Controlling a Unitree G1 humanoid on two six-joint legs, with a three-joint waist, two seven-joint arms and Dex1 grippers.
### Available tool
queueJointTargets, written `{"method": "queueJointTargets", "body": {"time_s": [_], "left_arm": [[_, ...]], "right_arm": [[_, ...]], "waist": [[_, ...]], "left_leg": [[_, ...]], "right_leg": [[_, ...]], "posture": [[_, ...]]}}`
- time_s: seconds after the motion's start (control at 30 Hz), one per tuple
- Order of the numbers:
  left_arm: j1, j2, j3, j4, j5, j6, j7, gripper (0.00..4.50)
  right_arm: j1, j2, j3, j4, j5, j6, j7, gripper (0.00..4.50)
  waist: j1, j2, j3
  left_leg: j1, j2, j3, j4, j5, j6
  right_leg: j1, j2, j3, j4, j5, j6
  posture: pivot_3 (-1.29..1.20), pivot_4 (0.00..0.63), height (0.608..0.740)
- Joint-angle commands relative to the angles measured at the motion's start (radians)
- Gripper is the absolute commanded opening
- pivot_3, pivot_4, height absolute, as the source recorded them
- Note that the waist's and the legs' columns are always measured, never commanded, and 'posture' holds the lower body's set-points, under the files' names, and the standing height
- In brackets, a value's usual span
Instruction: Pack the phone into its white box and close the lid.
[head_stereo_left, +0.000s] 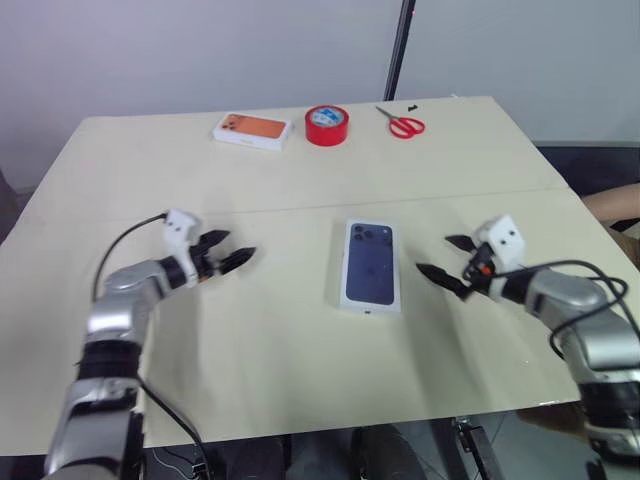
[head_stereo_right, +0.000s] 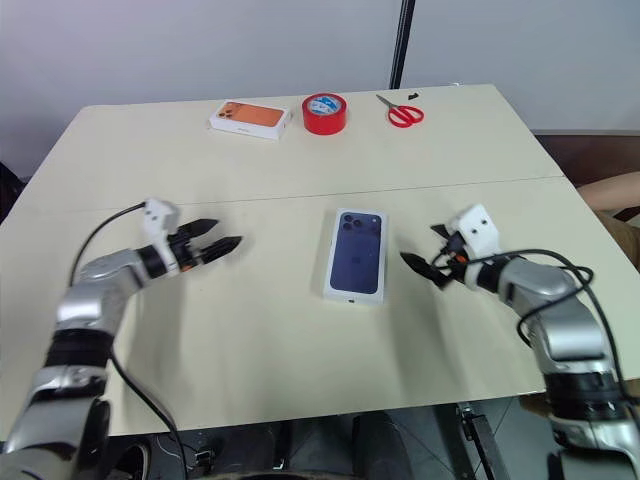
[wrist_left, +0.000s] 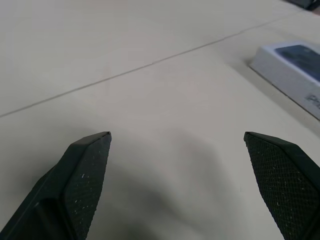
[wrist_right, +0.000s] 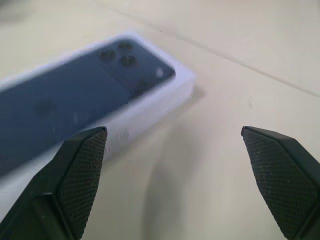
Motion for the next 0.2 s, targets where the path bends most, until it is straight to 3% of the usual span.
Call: {"method": "queueJointTargets", "body": {"time_s": [0.03, 0.2], "left_arm": [[0.054, 0.035, 0.061, -0.097, -0.053, 0.029, -0.008, 4.46], [0.194, 0.084, 0.135, -0.173, -0.105, 0.071, -0.023, 4.46]], "right_arm": [[0.067, -0.033, -0.056, -0.062, 0.024, -0.037, 0.048, 4.50], [0.193, -0.080, -0.157, -0.052, 0.039, -0.079, 0.106, 4.50]], "waist": [[0.003, 0.000, 0.000], [0.007, 0.000, 0.000]], "left_leg": [[0.000, 0.000, 0.000, 0.000, 0.000, 0.000], [0.000, 0.000, 0.000, 0.002, -0.001, 0.002]], "right_leg": [[0.000, -0.001, 0.000, 0.000, 0.000, 0.000], [0.002, -0.002, 0.000, 0.001, 0.000, 0.000]], "posture": [[0.00, 0.150, 0.740], [0.00, 0.150, 0.740]]}}
